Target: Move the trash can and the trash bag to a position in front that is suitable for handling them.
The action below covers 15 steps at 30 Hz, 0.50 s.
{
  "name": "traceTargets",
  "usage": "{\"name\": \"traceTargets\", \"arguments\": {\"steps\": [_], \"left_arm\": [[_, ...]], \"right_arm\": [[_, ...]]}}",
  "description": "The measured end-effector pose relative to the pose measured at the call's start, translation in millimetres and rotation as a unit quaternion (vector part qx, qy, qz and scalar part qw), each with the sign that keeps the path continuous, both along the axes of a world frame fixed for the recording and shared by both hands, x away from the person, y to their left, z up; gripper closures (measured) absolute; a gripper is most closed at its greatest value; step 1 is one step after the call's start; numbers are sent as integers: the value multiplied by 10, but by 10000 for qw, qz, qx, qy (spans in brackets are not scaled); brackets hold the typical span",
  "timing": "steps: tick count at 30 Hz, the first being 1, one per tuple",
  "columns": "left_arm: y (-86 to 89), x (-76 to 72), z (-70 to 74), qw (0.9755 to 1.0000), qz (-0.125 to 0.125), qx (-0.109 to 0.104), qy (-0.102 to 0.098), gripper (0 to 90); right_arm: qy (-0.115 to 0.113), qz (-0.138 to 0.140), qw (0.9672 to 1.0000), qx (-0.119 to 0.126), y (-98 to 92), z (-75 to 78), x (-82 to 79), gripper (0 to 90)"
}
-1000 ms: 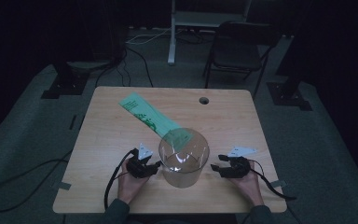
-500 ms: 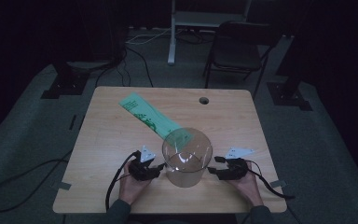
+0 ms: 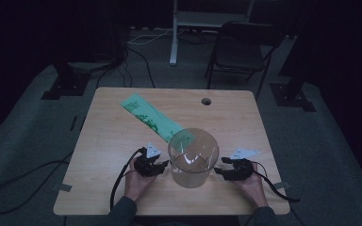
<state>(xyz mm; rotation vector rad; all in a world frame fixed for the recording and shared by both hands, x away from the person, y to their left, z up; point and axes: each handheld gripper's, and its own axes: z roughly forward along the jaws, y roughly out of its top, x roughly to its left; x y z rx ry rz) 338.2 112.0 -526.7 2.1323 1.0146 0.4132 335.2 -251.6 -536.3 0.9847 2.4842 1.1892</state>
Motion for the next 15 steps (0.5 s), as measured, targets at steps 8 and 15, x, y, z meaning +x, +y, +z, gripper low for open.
{"name": "traceTargets", "arguments": {"steps": [8,15], "left_arm": [[80,137,-94,9995,264,74,153,537],[118,196,-124,9994,327,113,79,537]], "right_arm": [[19,-75,9999,-106,-19,-41,20,379],[54,-102,9998,-184,-17,-68,28,378]]}}
